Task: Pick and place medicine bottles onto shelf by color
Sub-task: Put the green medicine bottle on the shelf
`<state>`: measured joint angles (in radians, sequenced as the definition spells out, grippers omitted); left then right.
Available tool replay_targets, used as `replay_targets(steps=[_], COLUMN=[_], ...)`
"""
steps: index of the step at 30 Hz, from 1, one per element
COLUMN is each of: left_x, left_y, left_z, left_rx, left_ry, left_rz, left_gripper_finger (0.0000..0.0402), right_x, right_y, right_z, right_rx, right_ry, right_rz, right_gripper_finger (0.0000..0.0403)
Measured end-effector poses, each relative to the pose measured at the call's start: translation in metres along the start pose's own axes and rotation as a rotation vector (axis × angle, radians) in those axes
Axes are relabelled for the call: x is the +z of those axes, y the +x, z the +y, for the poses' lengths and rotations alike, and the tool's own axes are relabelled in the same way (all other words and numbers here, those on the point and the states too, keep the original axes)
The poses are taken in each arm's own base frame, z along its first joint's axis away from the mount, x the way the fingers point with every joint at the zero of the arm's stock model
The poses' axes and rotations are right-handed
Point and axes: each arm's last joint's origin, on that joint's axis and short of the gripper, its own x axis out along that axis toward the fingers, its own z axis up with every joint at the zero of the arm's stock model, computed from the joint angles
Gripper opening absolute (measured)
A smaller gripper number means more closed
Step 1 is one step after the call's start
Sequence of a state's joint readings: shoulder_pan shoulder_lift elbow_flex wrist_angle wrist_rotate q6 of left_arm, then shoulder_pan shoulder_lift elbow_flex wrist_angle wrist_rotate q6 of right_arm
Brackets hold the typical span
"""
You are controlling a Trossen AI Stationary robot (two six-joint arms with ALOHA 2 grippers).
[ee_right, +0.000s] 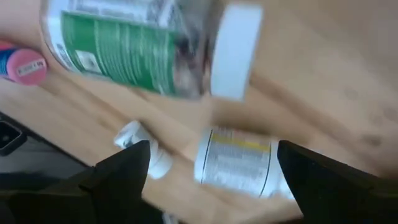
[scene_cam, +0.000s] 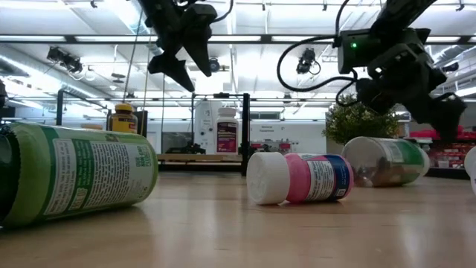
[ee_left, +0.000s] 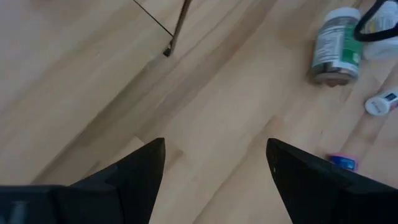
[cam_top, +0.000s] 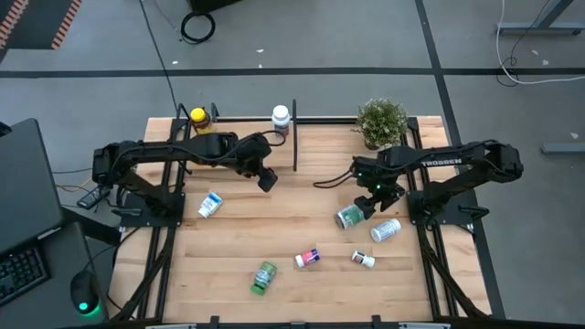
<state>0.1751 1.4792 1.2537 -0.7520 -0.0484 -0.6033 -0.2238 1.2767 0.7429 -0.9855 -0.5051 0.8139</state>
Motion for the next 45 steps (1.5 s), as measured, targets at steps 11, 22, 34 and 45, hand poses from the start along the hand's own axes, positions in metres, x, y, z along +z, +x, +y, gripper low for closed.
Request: replay_targets(steps=[11, 22, 34, 45], left_x=[-0.011, -0.015, -0.015, -0.015], left_y=[-0.001, -0.002, -0.002, -0.002], left_z=[-0.016, -0.021, -0.022, -0.021], left_rx=[0.002, -0.009, -0.036, -0.024], left_ry=[-0.106, -0.127, -0.132, -0.091], left_rz=[-0.013, -0.007, 0.019, 0.008], left_gripper_finger=[0.0286, 0.0286, 0.0286, 0.0286], right_x=[0.025, 0.041, 0.057, 0.042], right_y=[0.021, 0.023, -0.015, -0.019], right_z=[0.005, 0.02, 0.051, 0.048], right_rx=[0.055, 0.15, 0.199, 0.058], right_ry=[-0.097, -0.234, -0.37, -0.295], right_rz=[-0.027, -0.202, -0.437, -0.252], right_gripper_finger=[0.0357, 0.035, 0.0326, 0.0334])
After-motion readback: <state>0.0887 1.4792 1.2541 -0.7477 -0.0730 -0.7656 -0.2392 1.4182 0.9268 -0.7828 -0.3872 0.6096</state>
